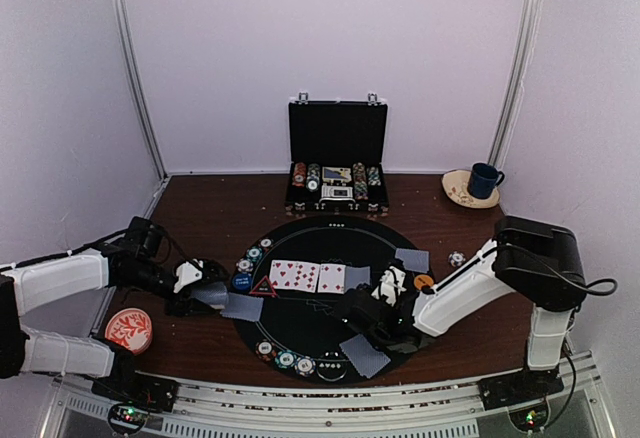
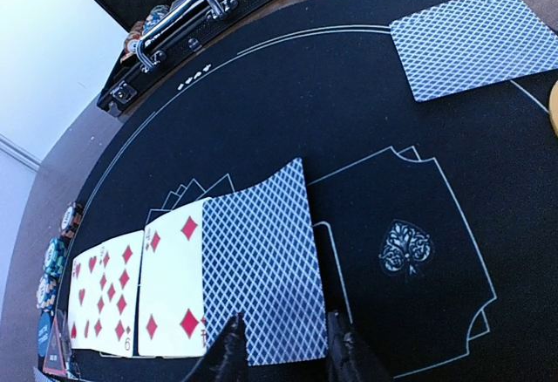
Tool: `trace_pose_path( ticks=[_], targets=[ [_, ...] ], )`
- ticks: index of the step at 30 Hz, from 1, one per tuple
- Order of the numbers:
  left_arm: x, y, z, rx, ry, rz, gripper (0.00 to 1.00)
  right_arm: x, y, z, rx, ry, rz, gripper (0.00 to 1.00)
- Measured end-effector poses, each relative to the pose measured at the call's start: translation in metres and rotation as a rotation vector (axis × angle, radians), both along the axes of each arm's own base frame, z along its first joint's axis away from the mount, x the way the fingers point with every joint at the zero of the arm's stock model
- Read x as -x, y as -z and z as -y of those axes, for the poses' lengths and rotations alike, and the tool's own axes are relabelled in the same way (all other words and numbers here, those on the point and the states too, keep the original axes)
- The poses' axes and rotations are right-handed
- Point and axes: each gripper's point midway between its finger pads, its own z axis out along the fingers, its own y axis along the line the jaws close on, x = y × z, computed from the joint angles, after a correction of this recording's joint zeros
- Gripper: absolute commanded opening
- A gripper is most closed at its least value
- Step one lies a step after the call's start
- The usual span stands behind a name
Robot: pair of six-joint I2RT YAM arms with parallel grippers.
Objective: Distribute texas hold em gaming equipment
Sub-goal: Distribute the poker card in the community card area.
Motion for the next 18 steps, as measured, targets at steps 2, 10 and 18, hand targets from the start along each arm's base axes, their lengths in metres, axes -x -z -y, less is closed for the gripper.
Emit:
trace_pose_path(
  ticks=[2,10,18],
  targets=[
    [0.0,0.0,0.0,0.0,0.0,0.0,0.14,0.001,-0.002,-0.001,0.001,-0.007,0.001,0.42],
    [0.0,0.0,0.0,0.0,0.0,0.0,0.14,0.008,-0.023,0.005,0.002,-0.024,0.018,0.55],
    [0.0,-0.001,0.0,0.001,0.0,0.002,0.14,0.013,-0.06,0.012,0.033,-0.072,0.064,0.85]
  ],
)
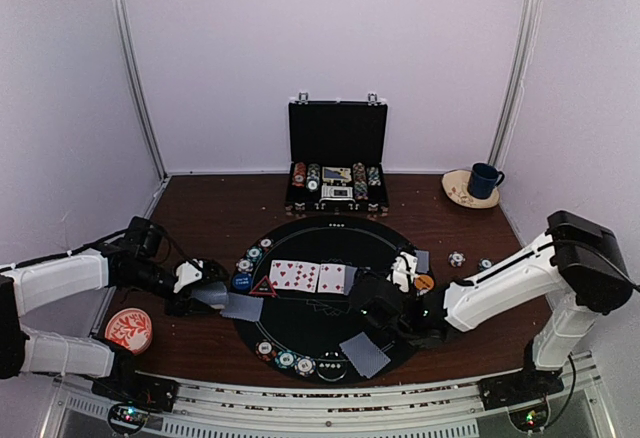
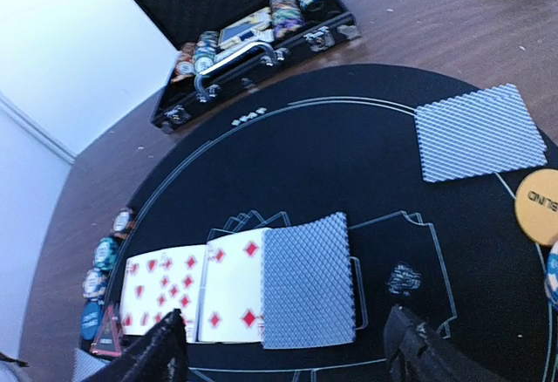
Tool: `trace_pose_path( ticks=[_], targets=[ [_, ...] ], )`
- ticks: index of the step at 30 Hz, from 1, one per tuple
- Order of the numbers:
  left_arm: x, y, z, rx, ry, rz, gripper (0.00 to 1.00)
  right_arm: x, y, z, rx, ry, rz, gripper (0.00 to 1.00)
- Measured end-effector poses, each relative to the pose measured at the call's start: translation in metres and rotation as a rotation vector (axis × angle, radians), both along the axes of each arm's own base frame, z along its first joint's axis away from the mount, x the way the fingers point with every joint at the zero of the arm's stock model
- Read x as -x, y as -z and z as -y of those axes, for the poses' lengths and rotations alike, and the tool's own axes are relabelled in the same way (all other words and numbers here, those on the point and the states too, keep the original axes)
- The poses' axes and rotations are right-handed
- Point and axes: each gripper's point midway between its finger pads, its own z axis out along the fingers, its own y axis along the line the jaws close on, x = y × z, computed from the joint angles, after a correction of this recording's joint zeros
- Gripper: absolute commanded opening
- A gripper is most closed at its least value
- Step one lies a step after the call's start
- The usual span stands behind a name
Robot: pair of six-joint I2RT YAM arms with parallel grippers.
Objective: Distribute texas hold em gaming equipment
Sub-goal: Distribute the poker card in the community card area, then pick up the poker card from the face-down deck piles.
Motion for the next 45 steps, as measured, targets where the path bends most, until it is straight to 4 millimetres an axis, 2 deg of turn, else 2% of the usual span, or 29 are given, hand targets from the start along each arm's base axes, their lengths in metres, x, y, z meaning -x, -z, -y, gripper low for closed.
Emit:
trace_pose_path(
  ticks=[3,6,7,9,13,15,17,20,22,25,27,37,45],
  targets=[
    [0.0,0.0,0.0,0.0,0.0,0.0,0.14,0.001,-0.032,-0.017,0.002,-0.113,0.043,0.9],
    [0.0,0.0,0.0,0.0,0.0,0.0,0.14,0.004,-0.058,-0.046,0.025,-0.262,0.075,0.95],
    [0.0,0.0,0.0,0.0,0.0,0.0,0.14,0.006,-0.071,-0.067,0.036,-0.35,0.09,0.96],
    [0.0,0.0,0.0,0.0,0.0,0.0,0.14,0.008,-0.082,-0.087,0.046,-0.432,0.105,1.0],
    [0.0,0.0,0.0,0.0,0.001,0.0,0.14,0.014,-0.107,-0.153,0.044,-0.655,0.156,1.0],
    [0.0,0.0,0.0,0.0,0.003,0.001,0.14,0.017,-0.107,-0.179,0.046,-0.739,0.164,1.0],
    [0.001,0.0,0.0,0.0,0.006,0.002,0.14,0.02,-0.097,-0.205,0.05,-0.83,0.158,1.0],
    [0.001,0.0,0.0,0.0,0.009,0.003,0.14,0.024,-0.075,-0.232,0.047,-0.933,0.13,1.0],
    [0.001,0.0,0.0,-0.001,0.011,0.003,0.14,0.025,-0.059,-0.242,0.05,-0.983,0.108,1.0],
    [0.003,0.0,0.0,-0.002,0.015,0.001,0.14,0.024,-0.041,-0.255,0.042,-1.037,0.08,0.99],
    [0.004,0.001,0.0,-0.003,0.018,-0.002,0.14,0.023,-0.035,-0.262,0.031,-1.063,0.072,0.98],
    [0.006,0.001,0.0,-0.002,0.032,-0.004,0.14,0.021,-0.035,-0.293,-0.006,-1.143,0.097,0.93],
    [0.007,0.001,0.001,0.001,0.037,-0.005,0.14,0.02,-0.02,-0.303,0.016,-1.164,0.088,0.88]
  ],
)
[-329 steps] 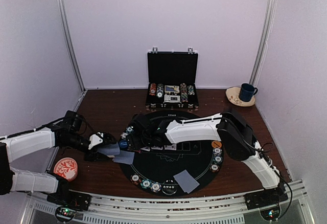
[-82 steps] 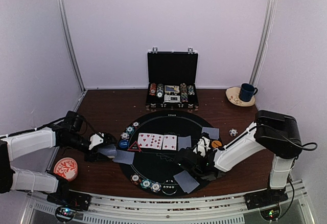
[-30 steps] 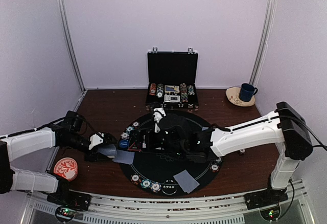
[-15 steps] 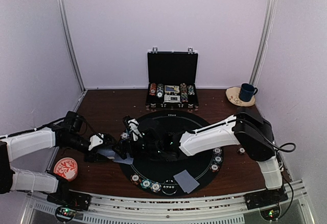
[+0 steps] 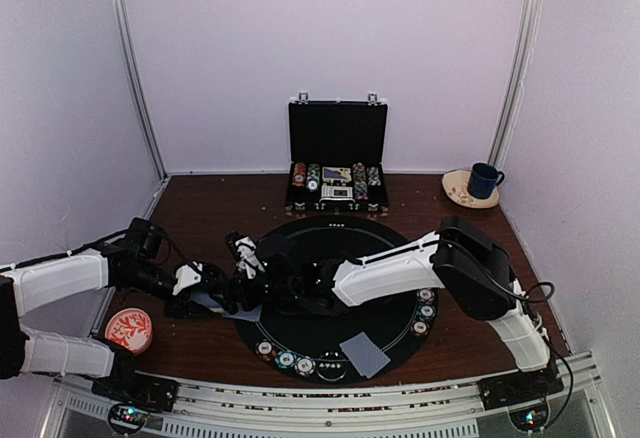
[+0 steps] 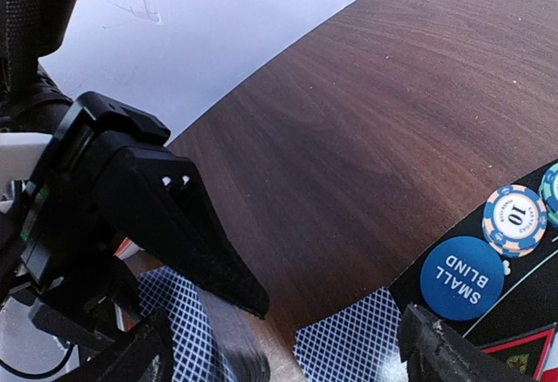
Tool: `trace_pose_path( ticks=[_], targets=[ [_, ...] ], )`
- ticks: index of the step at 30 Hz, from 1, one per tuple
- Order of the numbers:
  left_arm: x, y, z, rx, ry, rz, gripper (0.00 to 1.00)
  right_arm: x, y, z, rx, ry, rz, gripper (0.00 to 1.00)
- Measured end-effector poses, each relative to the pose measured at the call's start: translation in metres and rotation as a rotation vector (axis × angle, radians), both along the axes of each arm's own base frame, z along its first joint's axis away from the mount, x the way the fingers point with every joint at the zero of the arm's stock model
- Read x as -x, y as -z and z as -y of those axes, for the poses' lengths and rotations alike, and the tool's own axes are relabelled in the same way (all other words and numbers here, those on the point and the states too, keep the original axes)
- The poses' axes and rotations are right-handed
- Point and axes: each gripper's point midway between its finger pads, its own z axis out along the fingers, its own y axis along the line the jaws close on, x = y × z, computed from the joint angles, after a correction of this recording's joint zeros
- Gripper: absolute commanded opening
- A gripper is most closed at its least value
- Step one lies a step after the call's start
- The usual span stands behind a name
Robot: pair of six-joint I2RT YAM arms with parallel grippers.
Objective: Distribute texas hold em gaming equipment
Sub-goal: Pick up the poker card from the face-down deck piles.
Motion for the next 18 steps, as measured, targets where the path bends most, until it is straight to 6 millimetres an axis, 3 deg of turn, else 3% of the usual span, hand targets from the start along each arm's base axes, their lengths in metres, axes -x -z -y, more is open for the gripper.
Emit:
trace_pose_path(
  ticks=[5,9,18],
  targets=[
    [0.0,0.0,0.0,0.001,0.001,0.0,0.14,-0.009,0.011,-0.002,0.024,0.035,0.009,0.77],
    [-0.002,0.001,-0.001,-0.008,-0.005,0.009,0.14,-0.01,0.012,-0.003,0.034,0.058,0.023,0.62],
    [-0.006,0.001,-0.002,-0.015,-0.01,0.027,0.14,-0.009,0.004,0.009,0.051,0.108,0.08,0.5]
  ],
)
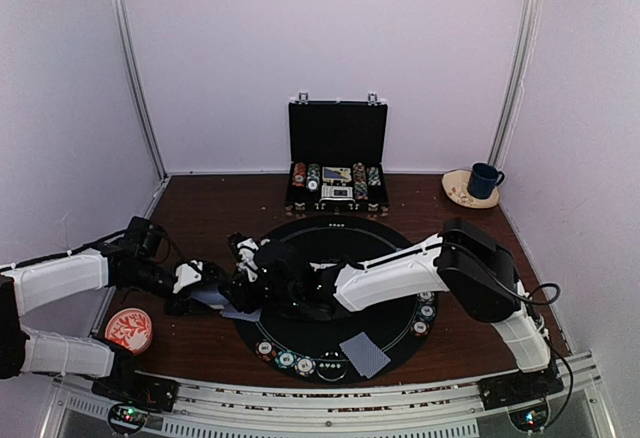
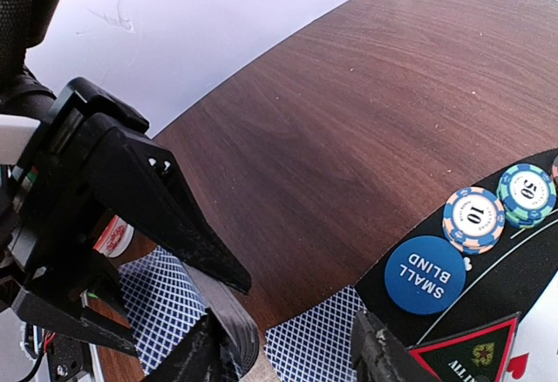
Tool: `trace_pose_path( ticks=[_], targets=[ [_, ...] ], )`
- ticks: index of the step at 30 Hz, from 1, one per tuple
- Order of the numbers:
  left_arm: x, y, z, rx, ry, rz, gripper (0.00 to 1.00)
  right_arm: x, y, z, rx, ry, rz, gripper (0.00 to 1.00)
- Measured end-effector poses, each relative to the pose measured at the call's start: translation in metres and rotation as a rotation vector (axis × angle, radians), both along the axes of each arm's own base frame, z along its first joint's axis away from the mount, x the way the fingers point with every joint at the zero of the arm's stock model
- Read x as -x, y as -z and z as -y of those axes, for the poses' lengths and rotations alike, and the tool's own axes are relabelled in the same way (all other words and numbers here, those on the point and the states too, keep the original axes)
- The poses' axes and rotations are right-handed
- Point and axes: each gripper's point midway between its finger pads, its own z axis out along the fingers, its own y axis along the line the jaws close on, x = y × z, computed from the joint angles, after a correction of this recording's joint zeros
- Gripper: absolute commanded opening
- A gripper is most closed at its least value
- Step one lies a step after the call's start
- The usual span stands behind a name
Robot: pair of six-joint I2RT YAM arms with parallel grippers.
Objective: Distribute texas hold em gaming equipment
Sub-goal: Pick up the poker card from the face-down deck piles.
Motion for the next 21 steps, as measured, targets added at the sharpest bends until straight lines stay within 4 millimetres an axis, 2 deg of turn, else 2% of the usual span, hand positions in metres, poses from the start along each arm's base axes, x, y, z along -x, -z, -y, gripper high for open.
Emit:
trace_pose_path(
  ticks=[8,13,17,21],
  targets=[
    [0.001,0.0,0.0,0.003,0.003,-0.004,0.14,0.005,-0.003,0.001,-0.008,-0.044,0.011,0.46],
    [0.004,0.001,0.001,0.005,0.007,-0.022,0.14,0.012,-0.004,-0.002,-0.009,-0.1,0.018,0.28],
    [0.005,0.002,0.0,0.004,0.008,-0.028,0.14,0.016,-0.005,-0.004,-0.009,-0.121,0.025,0.2],
    [0.005,0.003,0.0,0.002,0.007,-0.029,0.14,0.018,-0.005,-0.005,-0.008,-0.137,0.032,0.08]
  ],
)
